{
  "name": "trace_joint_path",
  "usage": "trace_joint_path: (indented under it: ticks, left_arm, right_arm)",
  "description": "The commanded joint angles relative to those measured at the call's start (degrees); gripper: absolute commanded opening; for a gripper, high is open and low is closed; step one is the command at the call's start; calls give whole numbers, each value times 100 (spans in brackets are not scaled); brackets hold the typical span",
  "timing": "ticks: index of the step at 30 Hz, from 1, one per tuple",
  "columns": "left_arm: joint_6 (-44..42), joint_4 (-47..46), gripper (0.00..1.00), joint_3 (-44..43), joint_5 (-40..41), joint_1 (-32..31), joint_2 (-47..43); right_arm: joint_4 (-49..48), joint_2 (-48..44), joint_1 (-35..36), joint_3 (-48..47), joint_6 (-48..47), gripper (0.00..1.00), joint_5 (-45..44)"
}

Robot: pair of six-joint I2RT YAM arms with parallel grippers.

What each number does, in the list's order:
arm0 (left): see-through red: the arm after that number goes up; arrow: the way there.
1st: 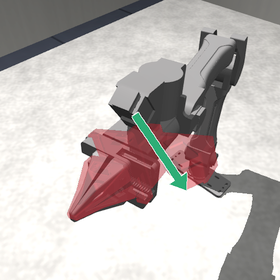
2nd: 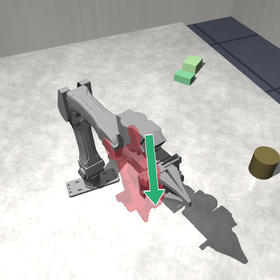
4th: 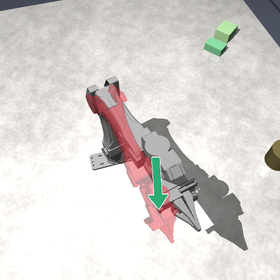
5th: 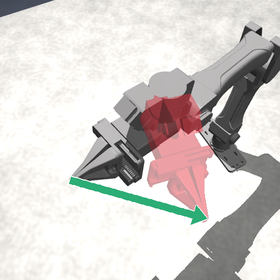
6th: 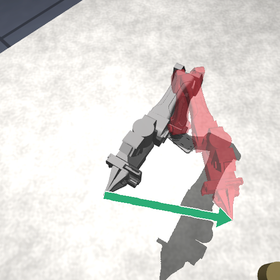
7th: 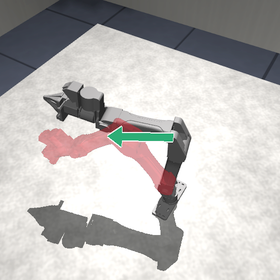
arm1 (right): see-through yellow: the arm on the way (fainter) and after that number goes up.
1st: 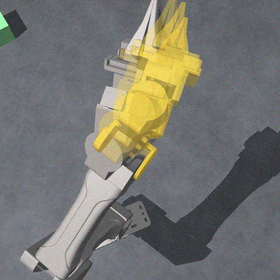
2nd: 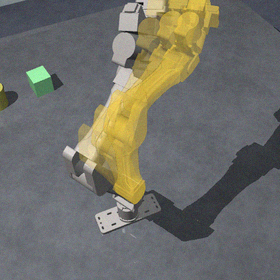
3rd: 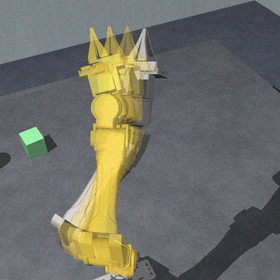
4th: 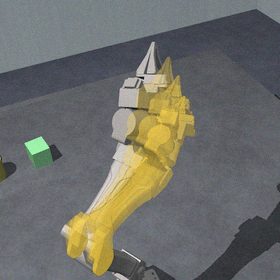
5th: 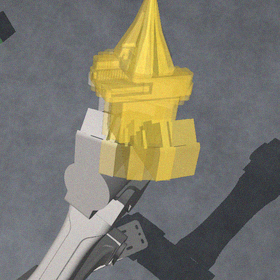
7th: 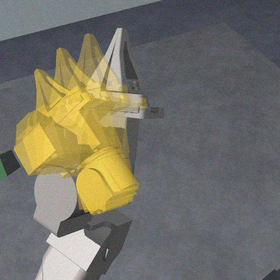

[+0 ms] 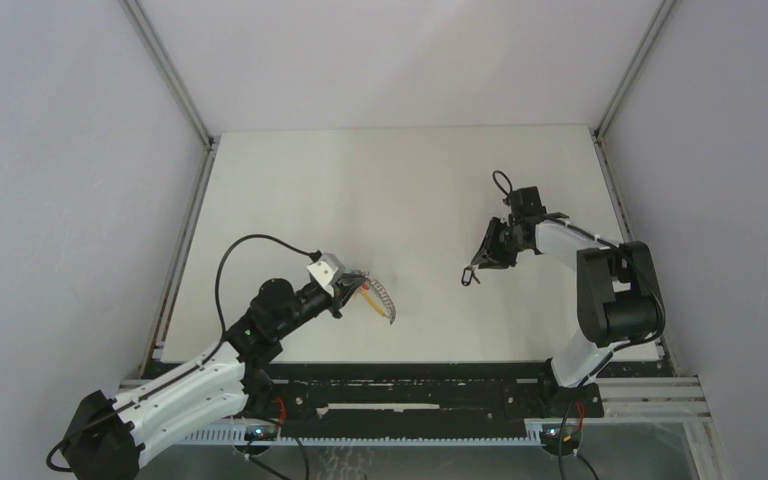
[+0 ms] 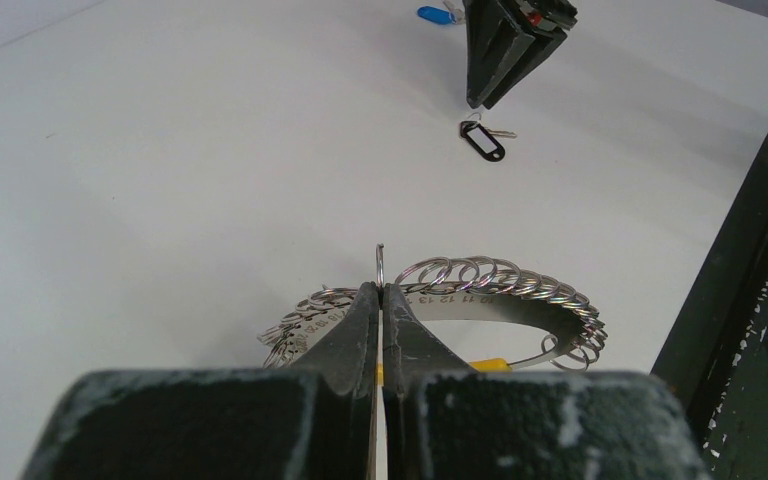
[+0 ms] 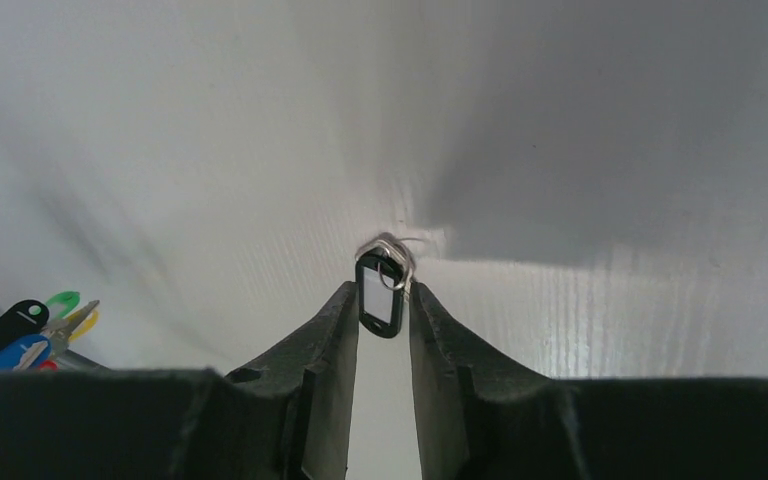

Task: Put the keys on the keyring

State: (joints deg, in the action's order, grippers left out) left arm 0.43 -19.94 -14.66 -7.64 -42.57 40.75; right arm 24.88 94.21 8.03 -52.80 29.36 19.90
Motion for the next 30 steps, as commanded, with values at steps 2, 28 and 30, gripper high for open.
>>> trace_joint_path:
  ticks: [2, 28, 30]
  left_arm:
    - [-88, -299, 0, -136, 2, 33, -52]
    - [-72, -291, 0, -145, -51, 27, -67]
    - [-69, -291, 0, -141, -45, 37, -61]
  right_arm:
    - [-526, 182, -77, -1, 229, 25, 349]
    - [-827, 384, -202, 217, 336, 22, 651]
    - [-830, 418, -204, 215, 350, 22, 679]
